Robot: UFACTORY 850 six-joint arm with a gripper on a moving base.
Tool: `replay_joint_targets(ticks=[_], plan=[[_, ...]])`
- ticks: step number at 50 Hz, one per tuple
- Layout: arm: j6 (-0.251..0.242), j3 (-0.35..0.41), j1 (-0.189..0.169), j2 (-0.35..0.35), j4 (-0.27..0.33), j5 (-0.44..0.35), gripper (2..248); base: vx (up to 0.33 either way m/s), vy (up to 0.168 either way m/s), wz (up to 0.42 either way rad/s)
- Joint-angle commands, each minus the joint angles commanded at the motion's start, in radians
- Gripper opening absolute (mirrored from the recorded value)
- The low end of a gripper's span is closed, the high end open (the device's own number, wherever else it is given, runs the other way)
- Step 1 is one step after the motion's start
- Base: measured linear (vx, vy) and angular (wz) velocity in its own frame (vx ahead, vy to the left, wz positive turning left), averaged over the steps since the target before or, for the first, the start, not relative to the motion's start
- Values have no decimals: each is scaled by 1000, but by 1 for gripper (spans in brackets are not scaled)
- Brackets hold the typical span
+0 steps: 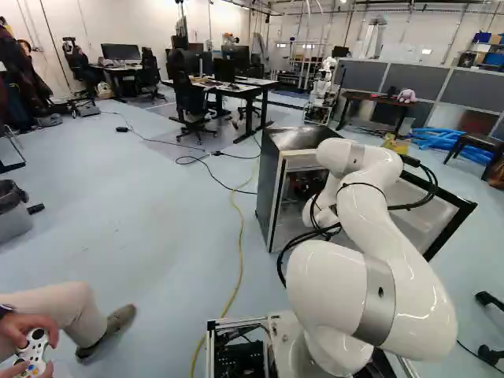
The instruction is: Grab a drink from the fridge
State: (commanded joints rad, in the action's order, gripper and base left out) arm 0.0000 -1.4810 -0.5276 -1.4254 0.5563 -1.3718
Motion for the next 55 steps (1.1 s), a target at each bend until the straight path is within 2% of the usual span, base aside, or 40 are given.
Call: replay_joint_targets(ticks=[35, 55], plan=[[0, 237, -41, 122, 0, 0, 88, 0, 0, 0], [0, 405, -68, 241, 0, 0, 88, 0, 0, 0]])
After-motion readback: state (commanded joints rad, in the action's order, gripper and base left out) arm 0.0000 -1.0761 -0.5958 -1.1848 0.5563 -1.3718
